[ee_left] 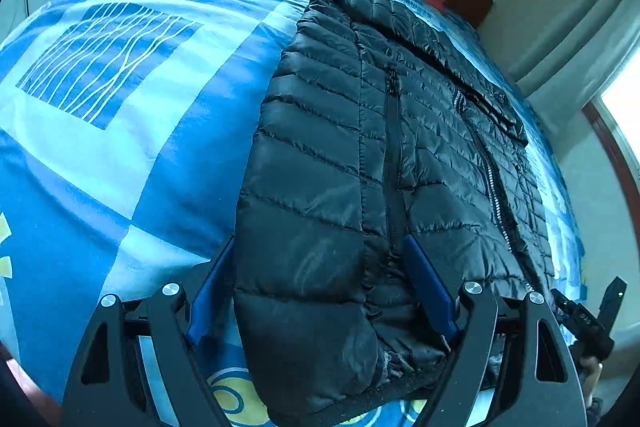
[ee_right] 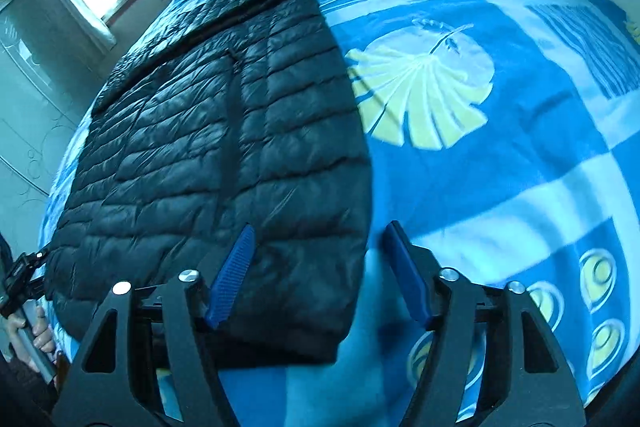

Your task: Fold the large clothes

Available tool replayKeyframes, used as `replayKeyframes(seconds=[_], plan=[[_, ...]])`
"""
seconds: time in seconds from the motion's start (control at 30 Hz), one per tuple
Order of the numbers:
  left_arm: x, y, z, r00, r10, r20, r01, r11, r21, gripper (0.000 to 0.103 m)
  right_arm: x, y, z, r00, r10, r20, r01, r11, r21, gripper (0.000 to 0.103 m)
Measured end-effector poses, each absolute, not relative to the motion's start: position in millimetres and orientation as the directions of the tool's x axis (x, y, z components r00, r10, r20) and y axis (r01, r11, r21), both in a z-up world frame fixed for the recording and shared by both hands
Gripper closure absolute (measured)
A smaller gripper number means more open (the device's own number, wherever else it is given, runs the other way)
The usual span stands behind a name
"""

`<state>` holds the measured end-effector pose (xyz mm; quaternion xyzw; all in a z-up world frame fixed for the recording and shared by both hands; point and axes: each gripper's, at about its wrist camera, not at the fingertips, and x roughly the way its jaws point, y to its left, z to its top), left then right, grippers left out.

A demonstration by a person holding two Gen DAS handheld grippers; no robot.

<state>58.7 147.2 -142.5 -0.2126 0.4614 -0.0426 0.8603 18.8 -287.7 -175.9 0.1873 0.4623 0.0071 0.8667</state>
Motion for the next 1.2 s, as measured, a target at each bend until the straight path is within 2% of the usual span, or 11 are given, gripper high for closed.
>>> replayKeyframes(seconds=[0.23,0.3,0.37,0.47,0.53,0.67,0.87,1.2], plan=[[61.5,159.7,-144.5,0.574,-0.315,-0.756,-0.164,0.86,-0.483,0.026,15.0,-285.3,-175.6,0.572,0.196,-0.797,0.15,0.93,0.336,0.052],[58.7,159.3,-144.0,0.573,-0.299,-0.763,-0.169,0.868,-0.468,0.039,14.6,-283.7,-175.6,0.575,0.193,-0.795,0.147,0.931,0.333,0.054],[57.6,160.9,-144.5,0.573,-0.29,-0.766,-0.18,0.868,-0.463,0.051,14.9,-281.4,-175.7,0.577,0.215,-0.788,0.132,0.927,0.35,0.069],[56.8,163.1,-144.8,0.575,-0.308,-0.758,-0.184,0.854,-0.487,0.062,16.4,-279.9,-176.5,0.578,0.219,-0.786,0.127,0.928,0.351,0.076],[55.7,160.1,-142.0,0.574,-0.313,-0.757,-0.176,0.855,-0.487,0.076,14.4,-284.2,-175.4,0.592,0.233,-0.772,0.133,0.916,0.379,0.082],[52.3,157.7,-134.7,0.579,-0.325,-0.747,-0.171,0.848,-0.501,0.086,10.3,-293.6,-173.0,0.609,0.312,-0.729,0.131,0.867,0.481,0.092],[44.0,160.6,-117.5,0.607,-0.342,-0.718,-0.166,0.828,-0.535,0.09,1.0,-295.8,-156.9,0.631,0.356,-0.689,0.09,0.849,0.521,0.093],[6.3,164.7,-70.3,0.652,-0.406,-0.64,-0.099,0.792,-0.603,0.091,-38.5,-313.4,-116.8,0.677,0.48,-0.558,0.037,0.735,0.677,0.093]])
